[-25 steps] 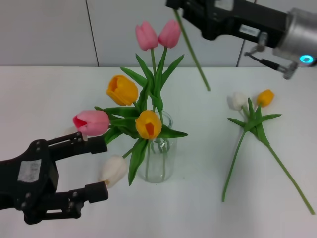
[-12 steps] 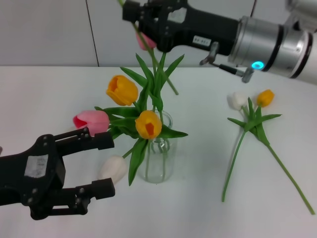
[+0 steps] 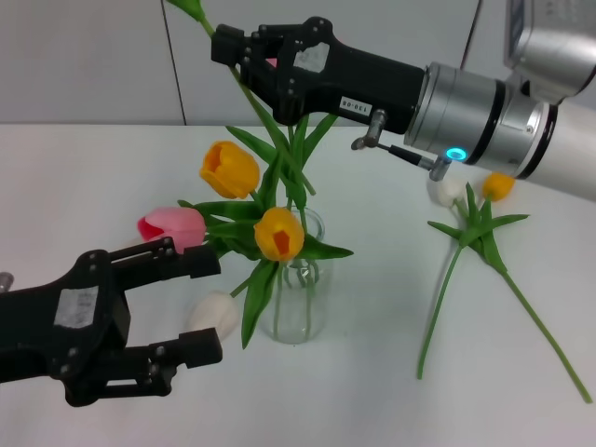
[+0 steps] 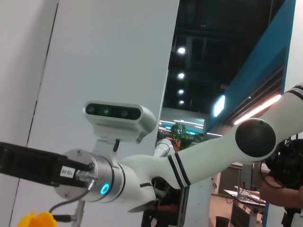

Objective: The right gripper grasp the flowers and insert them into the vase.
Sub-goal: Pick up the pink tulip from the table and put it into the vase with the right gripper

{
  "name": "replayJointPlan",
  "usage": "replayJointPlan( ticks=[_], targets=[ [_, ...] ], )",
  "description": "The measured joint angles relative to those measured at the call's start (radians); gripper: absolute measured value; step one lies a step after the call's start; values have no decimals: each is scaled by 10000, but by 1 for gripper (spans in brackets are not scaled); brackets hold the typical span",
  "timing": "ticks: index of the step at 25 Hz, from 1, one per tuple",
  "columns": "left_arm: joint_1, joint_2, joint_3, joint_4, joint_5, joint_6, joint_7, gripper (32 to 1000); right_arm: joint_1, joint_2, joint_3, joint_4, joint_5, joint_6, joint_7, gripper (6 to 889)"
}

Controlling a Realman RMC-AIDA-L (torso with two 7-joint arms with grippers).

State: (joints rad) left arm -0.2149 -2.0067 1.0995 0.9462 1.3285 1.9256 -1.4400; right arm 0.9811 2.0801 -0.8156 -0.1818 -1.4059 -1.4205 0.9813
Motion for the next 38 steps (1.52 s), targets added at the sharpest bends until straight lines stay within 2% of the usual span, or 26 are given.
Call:
replayJointPlan(
  ticks=[7,17,24,28,35,38],
  targets=[
    [-67,1,10,-46,0,-5,23,835,6,0,77,773,183,-49,-1086,17],
    [-84,3,-7,-134,0,-5,163,834,7,0,92,1334,191,78,-1889,17],
    [-169,3,28,-156,-1,-8,165,834,6,0,88,1591,184,342,-2283,17],
    [-287,3,23,-463,-1,-22,239,834,6,0,34,1630,138,556,-2352,17],
    [-365,3,49,-547,14,-22,273,834,131,0,95,1756,139,729,-2621,17],
    [-367,6,19,-554,19,-21,273,835,321,1,310,1850,168,841,-2627,17]
  ],
)
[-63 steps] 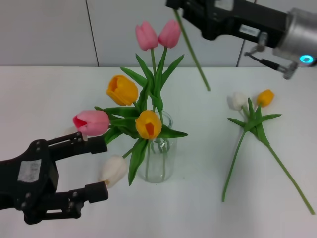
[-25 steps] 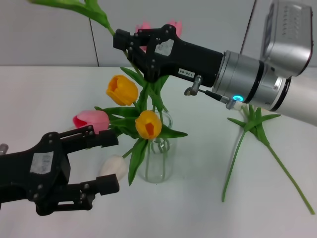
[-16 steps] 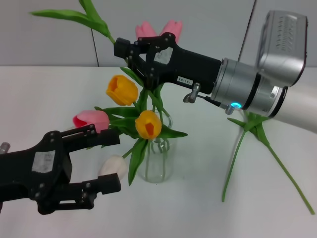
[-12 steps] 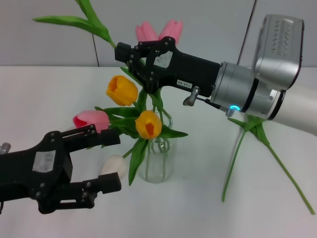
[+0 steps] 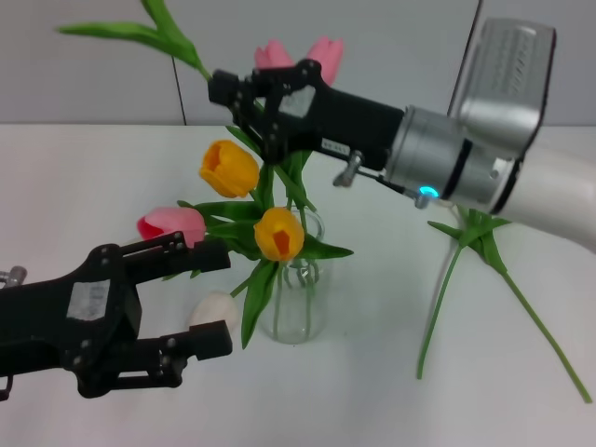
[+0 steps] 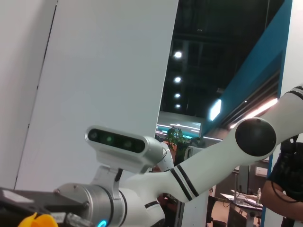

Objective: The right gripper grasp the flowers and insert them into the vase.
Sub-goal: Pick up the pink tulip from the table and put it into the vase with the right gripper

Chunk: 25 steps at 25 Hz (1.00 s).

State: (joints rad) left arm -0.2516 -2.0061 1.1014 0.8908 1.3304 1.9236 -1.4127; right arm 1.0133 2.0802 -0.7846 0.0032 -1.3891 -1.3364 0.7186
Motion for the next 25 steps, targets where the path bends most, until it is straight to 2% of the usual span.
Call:
replayJointPlan(
  ticks=[3,8,20,25],
  targets=[
    [0,20,2,-10,3,0,0,835,308,-1,419,263,-31,242,-124,17],
    [-15,25,10,-12,9,0,0,835,677,-1,721,546,-59,534,-268,17],
    [-62,20,-16,-18,11,1,0,834,1091,-1,1816,974,-207,1598,-545,18],
    [-97,25,-16,-80,11,1,11,834,1212,-1,2627,1195,-1226,1676,-603,18]
  ],
)
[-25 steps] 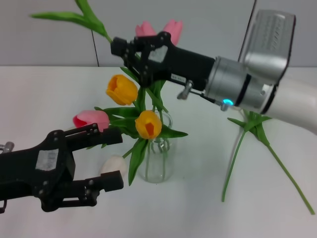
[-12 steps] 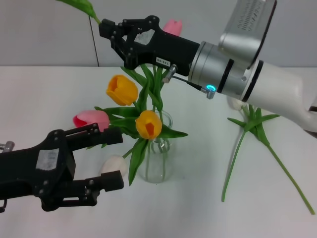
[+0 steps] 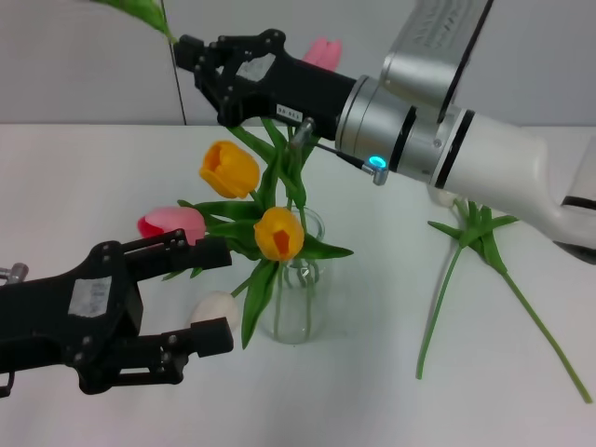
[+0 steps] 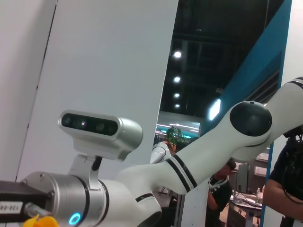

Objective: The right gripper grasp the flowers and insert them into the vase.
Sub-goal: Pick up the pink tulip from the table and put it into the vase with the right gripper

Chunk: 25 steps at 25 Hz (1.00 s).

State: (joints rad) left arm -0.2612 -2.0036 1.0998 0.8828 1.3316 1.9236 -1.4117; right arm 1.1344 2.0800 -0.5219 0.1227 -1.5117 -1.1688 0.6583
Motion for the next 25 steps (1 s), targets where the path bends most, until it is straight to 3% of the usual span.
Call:
replayJointPlan(
  ticks=[6,11,16,25],
  targets=[
    [1,2,0,-20,-1,0,4,835,-65,1,1580,257,-1920,51,-43,18],
    [22,3,-12,-24,-1,0,4,835,-265,0,2437,404,-3049,242,-46,18],
    [48,3,-15,-24,-1,0,4,835,-538,0,2722,461,-3602,283,-60,18],
    [103,13,-16,-72,-1,0,76,834,-988,0,2741,359,-3811,394,-65,18]
  ],
)
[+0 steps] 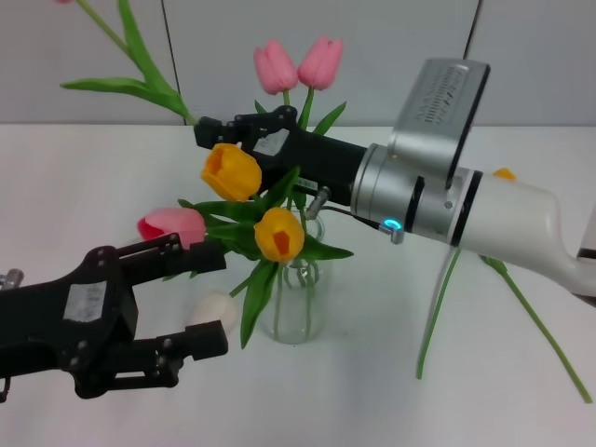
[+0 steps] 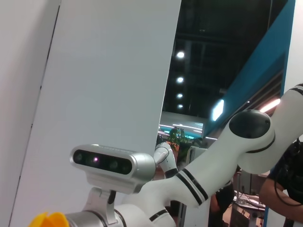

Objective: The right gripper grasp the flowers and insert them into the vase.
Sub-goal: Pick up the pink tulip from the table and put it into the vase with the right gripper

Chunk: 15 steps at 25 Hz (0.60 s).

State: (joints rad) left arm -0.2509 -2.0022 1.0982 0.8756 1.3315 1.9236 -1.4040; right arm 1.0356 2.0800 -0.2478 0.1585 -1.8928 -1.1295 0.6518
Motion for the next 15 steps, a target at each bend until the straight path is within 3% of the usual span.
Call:
replayJointPlan(
  ticks=[15],
  targets=[
    [9,51,0,-212,-28,16,125,834,-760,0,23,-457,0,-689,-551,18]
  ],
)
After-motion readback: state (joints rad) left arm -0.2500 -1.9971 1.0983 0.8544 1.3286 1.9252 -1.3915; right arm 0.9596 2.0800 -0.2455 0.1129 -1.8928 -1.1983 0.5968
